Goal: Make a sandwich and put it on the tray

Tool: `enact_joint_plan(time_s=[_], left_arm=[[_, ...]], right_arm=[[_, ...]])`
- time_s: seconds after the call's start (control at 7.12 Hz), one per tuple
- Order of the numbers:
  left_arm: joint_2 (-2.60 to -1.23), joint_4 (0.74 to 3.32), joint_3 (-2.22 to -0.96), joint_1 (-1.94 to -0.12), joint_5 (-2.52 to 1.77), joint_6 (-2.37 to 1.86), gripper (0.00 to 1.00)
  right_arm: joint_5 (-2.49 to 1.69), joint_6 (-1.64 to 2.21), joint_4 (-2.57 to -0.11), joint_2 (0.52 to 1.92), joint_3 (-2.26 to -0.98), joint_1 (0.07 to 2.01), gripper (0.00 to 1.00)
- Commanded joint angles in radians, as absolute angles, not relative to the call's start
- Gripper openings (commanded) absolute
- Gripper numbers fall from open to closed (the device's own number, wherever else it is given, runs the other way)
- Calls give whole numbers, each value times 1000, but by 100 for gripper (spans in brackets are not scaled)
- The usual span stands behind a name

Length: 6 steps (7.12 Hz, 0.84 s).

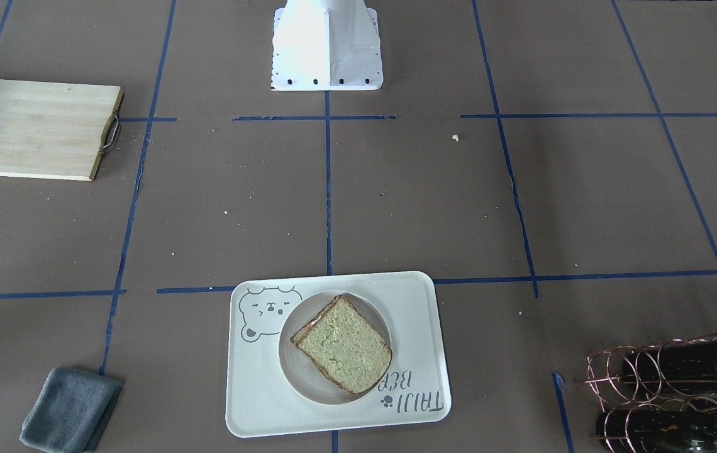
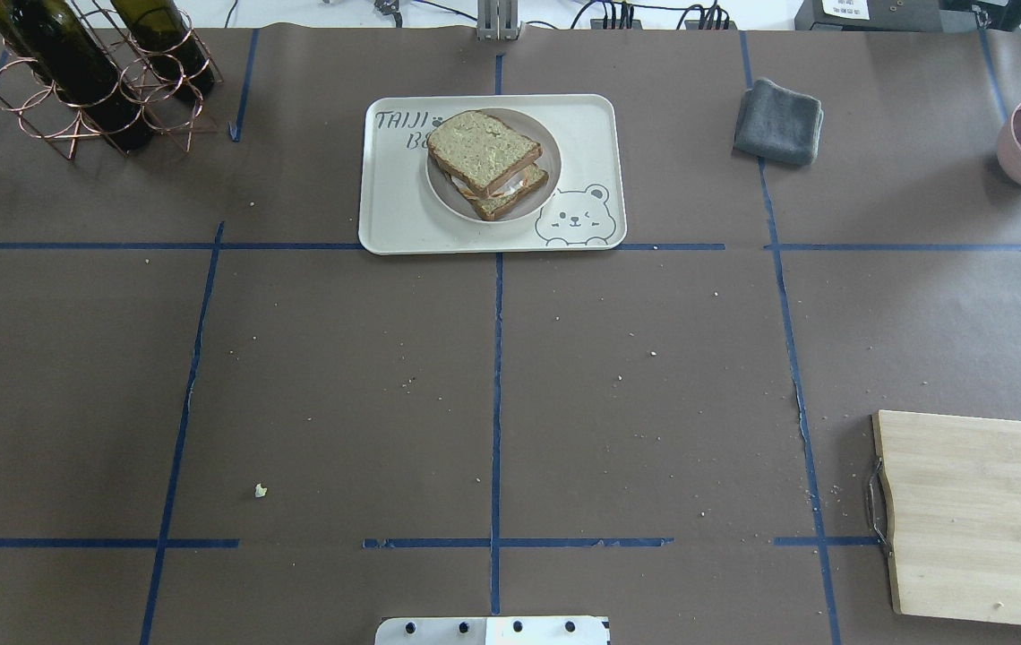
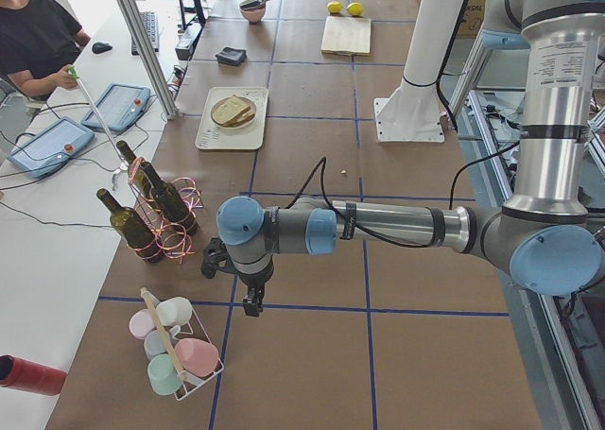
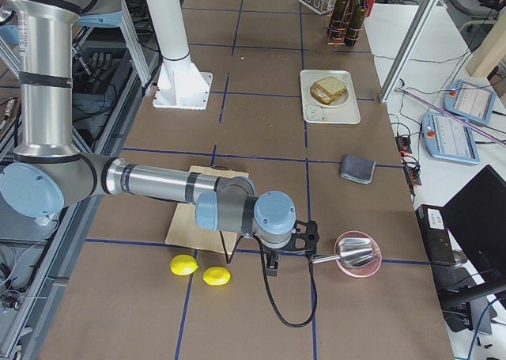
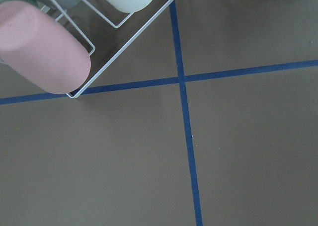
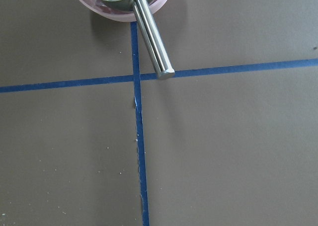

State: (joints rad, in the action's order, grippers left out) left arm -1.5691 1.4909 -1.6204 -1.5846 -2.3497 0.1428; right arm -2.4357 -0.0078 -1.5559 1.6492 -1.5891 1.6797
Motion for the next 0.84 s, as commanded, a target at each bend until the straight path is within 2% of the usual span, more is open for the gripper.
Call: enact_joint_plan(time_s=[0.0, 0.7], left_arm=[[-1566, 1493, -1614, -1585, -2350, 141, 100], [-1569, 1493, -1618, -1583, -2349, 138, 100]], right_arm=[[-2436, -11, -1653, 1661, -1638, 1681, 100], [-2427, -15, -1651, 1654, -1641, 1680, 100]])
